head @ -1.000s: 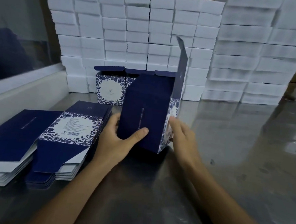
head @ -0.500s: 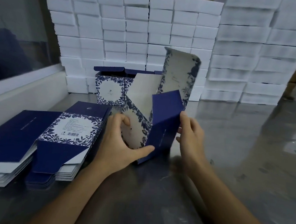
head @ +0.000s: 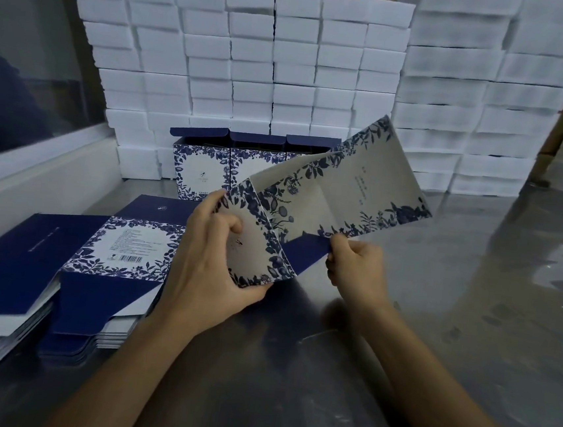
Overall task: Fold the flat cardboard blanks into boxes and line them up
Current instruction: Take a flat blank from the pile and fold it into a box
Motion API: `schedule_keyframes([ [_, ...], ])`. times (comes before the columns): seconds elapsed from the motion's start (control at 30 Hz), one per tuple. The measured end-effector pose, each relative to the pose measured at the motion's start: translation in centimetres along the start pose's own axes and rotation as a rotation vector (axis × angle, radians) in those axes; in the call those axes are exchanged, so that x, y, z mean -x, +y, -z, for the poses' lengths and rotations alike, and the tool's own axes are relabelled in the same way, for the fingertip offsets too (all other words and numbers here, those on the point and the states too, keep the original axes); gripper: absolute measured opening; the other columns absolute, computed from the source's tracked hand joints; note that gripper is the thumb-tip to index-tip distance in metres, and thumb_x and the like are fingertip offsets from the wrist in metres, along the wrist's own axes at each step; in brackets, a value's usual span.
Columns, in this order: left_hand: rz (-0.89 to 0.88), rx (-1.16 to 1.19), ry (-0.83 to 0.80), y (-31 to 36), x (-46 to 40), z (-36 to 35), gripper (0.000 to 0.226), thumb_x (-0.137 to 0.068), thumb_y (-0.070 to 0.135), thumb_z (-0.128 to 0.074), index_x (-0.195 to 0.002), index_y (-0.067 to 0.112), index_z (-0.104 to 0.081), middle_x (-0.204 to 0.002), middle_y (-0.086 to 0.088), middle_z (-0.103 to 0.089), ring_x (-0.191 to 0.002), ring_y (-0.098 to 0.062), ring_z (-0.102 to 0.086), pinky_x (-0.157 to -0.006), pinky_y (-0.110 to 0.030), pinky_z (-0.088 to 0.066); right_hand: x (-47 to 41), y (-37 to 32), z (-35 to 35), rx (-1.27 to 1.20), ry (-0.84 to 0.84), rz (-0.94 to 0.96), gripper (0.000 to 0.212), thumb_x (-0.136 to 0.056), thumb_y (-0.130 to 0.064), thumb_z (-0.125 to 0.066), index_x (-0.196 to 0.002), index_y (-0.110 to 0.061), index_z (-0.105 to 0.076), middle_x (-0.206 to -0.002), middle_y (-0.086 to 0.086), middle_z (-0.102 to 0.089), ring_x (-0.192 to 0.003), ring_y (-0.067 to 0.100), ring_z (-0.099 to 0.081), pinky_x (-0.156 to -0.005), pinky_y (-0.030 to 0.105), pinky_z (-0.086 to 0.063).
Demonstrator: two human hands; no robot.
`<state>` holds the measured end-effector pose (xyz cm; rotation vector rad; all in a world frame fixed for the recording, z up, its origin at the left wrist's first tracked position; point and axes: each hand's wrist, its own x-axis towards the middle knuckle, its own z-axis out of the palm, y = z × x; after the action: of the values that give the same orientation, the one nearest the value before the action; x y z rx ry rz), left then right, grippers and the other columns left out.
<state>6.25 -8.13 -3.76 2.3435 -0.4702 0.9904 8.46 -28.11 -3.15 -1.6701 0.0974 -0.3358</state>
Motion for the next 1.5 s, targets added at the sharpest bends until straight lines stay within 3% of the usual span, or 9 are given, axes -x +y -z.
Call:
schedule_keyframes([
  [0.23, -0.008, -0.138, 0.03, 0.1, 0.1, -0.5, 0.087, -0.045, 0.038, -0.094, -0.11, 0.022, -0.039, -0.15, -0.014, -0.03, -0.136, -0.033, -0.033, -0.108, -0.054, -0.031, 0.7, 0.1, -1.2, -0.047, -0.172, -0.058, 0.053, -0.104, -0.028, -0.049, -0.052, -0.018, -0.042, -0.045, -0.005, -0.04, -0.042, 0.01, -0.031, -0.044, 0.021, -0.03],
  [0.53, -0.01, -0.145, 0.075, 0.4, 0.2, -0.7, 0.086, -0.046, 0.043, -0.092, -0.11, 0.02, -0.04, -0.149, -0.015, -0.031, -0.135, -0.033, -0.033, -0.104, -0.053, -0.033, 0.9, -0.2, -1.0, -0.06, -0.127, -0.008, 0.055, -0.099, -0.019, -0.054, -0.045, -0.019, -0.041, -0.047, 0.001, -0.04, -0.045, 0.016, -0.031, -0.047, 0.025, -0.031],
  [0.8, 0.051, -0.186, 0.136, 0.1, 0.2, -0.8, 0.091, -0.044, 0.047, -0.092, -0.113, 0.018, -0.041, -0.147, -0.016, -0.032, -0.133, -0.032, -0.032, -0.098, -0.057, -0.034, 2.2, -0.7, -2.2, -0.049, -0.319, 0.037, 0.061, -0.102, -0.017, -0.049, -0.041, -0.014, -0.045, -0.044, 0.007, -0.04, -0.041, 0.016, -0.033, -0.047, 0.026, -0.03],
  [0.9, 0.063, -0.157, 0.135, 0.3, 0.3, -0.9, 0.098, -0.042, 0.051, -0.092, -0.119, 0.018, -0.041, -0.148, -0.015, -0.033, -0.134, -0.032, -0.032, -0.099, -0.058, -0.034, 2.3, -0.9, -2.1, -0.074, -0.23, 0.06, 0.055, -0.103, -0.023, -0.052, -0.053, 0.001, -0.059, -0.055, 0.021, -0.056, -0.051, 0.02, -0.047, -0.057, 0.031, -0.044],
  [0.97, 0.062, -0.112, 0.15, 0.4, 0.2, -0.9, 0.098, -0.044, 0.051, -0.091, -0.121, 0.019, -0.041, -0.148, -0.013, -0.033, -0.135, -0.031, -0.033, -0.101, -0.057, -0.033, 2.0, -1.1, -2.0, -0.119, -0.169, 0.015, 0.043, -0.101, -0.027, -0.057, -0.078, 0.008, -0.066, -0.081, 0.024, -0.071, -0.065, 0.022, -0.062, -0.067, 0.04, -0.055],
  [1.1, 0.001, 0.028, 0.205, 1.0, 0.2, -0.8, 0.092, -0.053, 0.052, -0.088, -0.123, 0.016, -0.04, -0.138, -0.009, -0.043, -0.124, -0.028, -0.042, -0.097, -0.049, -0.043, 1.7, -1.4, -1.9, -0.349, -0.123, -0.093, 0.011, -0.097, -0.021, -0.064, -0.097, -0.013, -0.056, -0.102, 0.012, -0.071, -0.078, 0.01, -0.071, -0.069, 0.031, -0.062],
  [1.2, 0.075, 0.217, 0.237, 1.7, 0.2, -0.6, 0.075, -0.067, 0.056, -0.077, -0.123, 0.02, -0.042, -0.122, 0.001, -0.05, -0.11, -0.021, -0.052, -0.09, -0.039, -0.049, 1.5, -1.4, -1.8, -0.399, -0.052, -0.07, 0.024, -0.097, -0.018, -0.062, -0.119, -0.023, -0.054, -0.112, 0.0, -0.069, -0.089, 0.008, -0.07, -0.072, 0.026, -0.058],
  [1.37, 0.31, 0.709, 0.232, 2.1, -0.3, -0.3, 0.032, -0.085, 0.052, -0.058, -0.111, 0.033, -0.054, -0.101, 0.011, -0.066, -0.095, -0.016, -0.066, -0.084, -0.048, -0.057, 1.7, -2.3, -0.7, -0.314, -0.037, 0.26, 0.029, -0.1, -0.004, -0.055, -0.115, -0.027, -0.061, -0.11, -0.008, -0.069, -0.099, 0.005, -0.068, -0.081, 0.021, -0.057],
  [1.5, 0.548, 0.911, 0.223, 1.2, -0.7, -0.6, 0.034, -0.086, 0.061, -0.047, -0.11, 0.037, -0.054, -0.101, 0.009, -0.07, -0.091, -0.014, -0.07, -0.08, -0.05, -0.059, 2.1, -2.8, -0.4, -0.214, -0.085, 0.457, 0.035, -0.101, 0.0, -0.05, -0.115, -0.031, -0.061, -0.115, -0.009, -0.068, -0.109, 0.005, -0.063, -0.09, 0.025, -0.056],
])
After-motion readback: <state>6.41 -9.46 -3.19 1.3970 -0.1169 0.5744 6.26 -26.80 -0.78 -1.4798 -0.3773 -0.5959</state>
